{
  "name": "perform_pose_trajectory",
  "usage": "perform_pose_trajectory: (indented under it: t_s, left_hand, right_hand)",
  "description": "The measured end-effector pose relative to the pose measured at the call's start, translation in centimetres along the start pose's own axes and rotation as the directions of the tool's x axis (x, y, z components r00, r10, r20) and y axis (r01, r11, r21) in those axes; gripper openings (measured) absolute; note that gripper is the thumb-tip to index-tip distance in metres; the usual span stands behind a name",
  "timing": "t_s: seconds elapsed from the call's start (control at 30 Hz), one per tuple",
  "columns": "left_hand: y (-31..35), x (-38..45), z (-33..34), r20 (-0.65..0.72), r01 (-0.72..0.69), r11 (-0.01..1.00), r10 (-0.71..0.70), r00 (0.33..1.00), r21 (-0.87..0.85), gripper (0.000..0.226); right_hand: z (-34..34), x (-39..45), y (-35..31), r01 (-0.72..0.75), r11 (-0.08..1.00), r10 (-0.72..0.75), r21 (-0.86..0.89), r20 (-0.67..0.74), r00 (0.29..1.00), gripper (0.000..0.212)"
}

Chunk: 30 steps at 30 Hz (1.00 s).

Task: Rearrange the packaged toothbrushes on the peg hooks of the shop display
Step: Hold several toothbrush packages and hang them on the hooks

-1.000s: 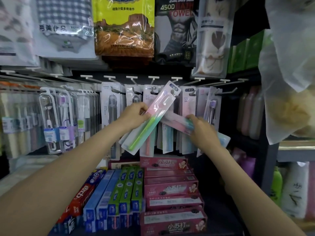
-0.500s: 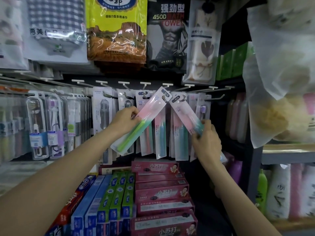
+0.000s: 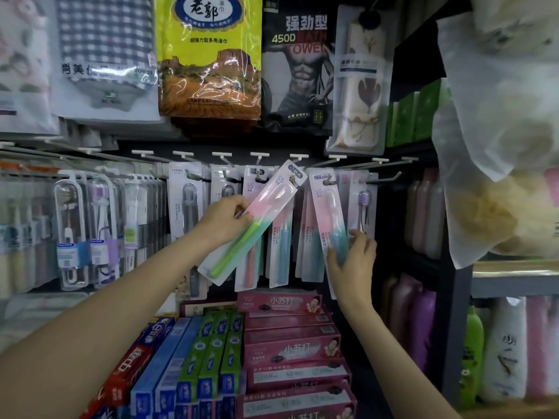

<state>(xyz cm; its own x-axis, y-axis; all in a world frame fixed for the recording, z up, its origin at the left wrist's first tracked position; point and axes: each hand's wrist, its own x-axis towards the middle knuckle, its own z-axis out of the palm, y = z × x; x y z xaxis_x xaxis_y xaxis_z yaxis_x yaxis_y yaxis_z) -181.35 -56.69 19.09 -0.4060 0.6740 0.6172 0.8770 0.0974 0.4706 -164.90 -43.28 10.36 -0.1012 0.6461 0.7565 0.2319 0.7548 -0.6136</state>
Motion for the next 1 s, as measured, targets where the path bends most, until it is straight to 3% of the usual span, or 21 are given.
perform_pose_trajectory:
  t_s: [0.07, 0.13, 0.23, 0.37, 0.5, 0.67, 1.0]
  left_hand:
    - [0.0, -0.1, 0.2, 0.004, -0.001, 1.0, 0.001, 1.0, -0.025, 0.006]
    - [0.0, -0.1, 0.2, 0.007, -0.002, 0.999, 0.003, 1.0, -0.032, 0.007]
    - [0.1, -0.2, 0.1, 0.008, -0.001, 1.0, 0.001, 1.0, -0.013, 0.002]
    - [0.4, -0.1, -0.2, 0.005, 0.0, 0.999, 0.0, 1.0, 0.041, 0.003]
    - [0.4, 0.0, -0.5, -0.004, 0.002, 0.997, -0.002, 1.0, 0.081, 0.004]
    - [0.2, -0.1, -0.4, -0.007, -0.02, 0.996, 0.021, 1.0, 0.086, 0.001]
    - [0.1, -0.4, 0.4, 0.002, 0.011, 1.0, -0.011, 1.0, 0.02, 0.004]
  right_hand:
    - [1.1, -0.8, -0.5, 0.129, 0.991, -0.129, 0.027, -0.006, 0.992, 0.032]
    - [2.5, -1.1, -1.4, 0.188, 0.981, -0.192, 0.036, 0.138, 0.972, 0.024]
    - [5.3, -0.9, -2.3, 0.092, 0.996, -0.091, 0.008, 0.294, 0.951, 0.042]
    - [8.1, -0.4, -3.1, -0.074, 0.996, 0.084, -0.048, 0.251, 0.964, 0.064]
    - [8.3, -0.3, -3.7, -0.132, 0.989, 0.145, -0.071, 0.215, 0.966, 0.058]
    - [6.5, -1.6, -3.3, -0.001, 0.998, 0.018, -0.066, 0.258, 0.966, 0.061]
    - [1.0, 0.6, -1.9, 0.16, 0.915, -0.005, -0.371, 0.385, 0.923, 0.057]
